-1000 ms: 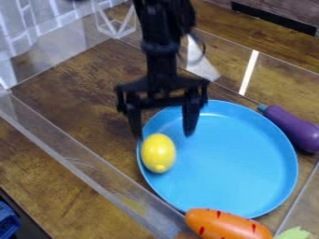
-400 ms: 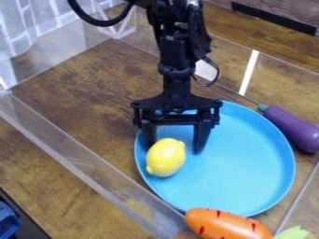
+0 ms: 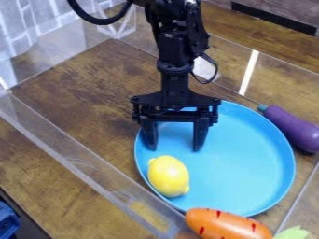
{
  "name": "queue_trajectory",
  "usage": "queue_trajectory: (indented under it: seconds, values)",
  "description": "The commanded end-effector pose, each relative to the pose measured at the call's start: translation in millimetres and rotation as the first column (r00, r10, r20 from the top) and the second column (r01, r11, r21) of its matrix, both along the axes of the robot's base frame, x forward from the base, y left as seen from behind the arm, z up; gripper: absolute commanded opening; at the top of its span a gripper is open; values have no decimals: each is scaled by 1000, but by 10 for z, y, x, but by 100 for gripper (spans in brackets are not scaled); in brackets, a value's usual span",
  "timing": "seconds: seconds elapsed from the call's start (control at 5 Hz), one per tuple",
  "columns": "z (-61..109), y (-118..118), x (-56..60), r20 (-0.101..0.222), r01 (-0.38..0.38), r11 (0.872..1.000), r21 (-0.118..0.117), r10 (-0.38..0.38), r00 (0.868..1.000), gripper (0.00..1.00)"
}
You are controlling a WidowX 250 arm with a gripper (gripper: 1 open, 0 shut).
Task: Remove the lemon from the blue tray and put it on the table
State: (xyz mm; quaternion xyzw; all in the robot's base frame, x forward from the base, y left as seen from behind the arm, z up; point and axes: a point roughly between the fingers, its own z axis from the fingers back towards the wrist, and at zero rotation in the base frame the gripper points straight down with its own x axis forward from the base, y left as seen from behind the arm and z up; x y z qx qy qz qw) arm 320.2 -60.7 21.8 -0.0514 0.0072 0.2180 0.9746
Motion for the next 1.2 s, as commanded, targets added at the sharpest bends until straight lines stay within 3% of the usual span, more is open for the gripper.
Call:
queue_trajectory:
  seconds: [0.0,0.4,0.8,1.0]
  values:
    - [-3,65,-12,23,44,999,2,-44,999,100]
    - [96,340,89,27,73,997,11,-73,997,100]
    - [68,360,119,30,56,998,12,-57,998,100]
    - [67,449,134,33,9,1000,15,-10,999,100]
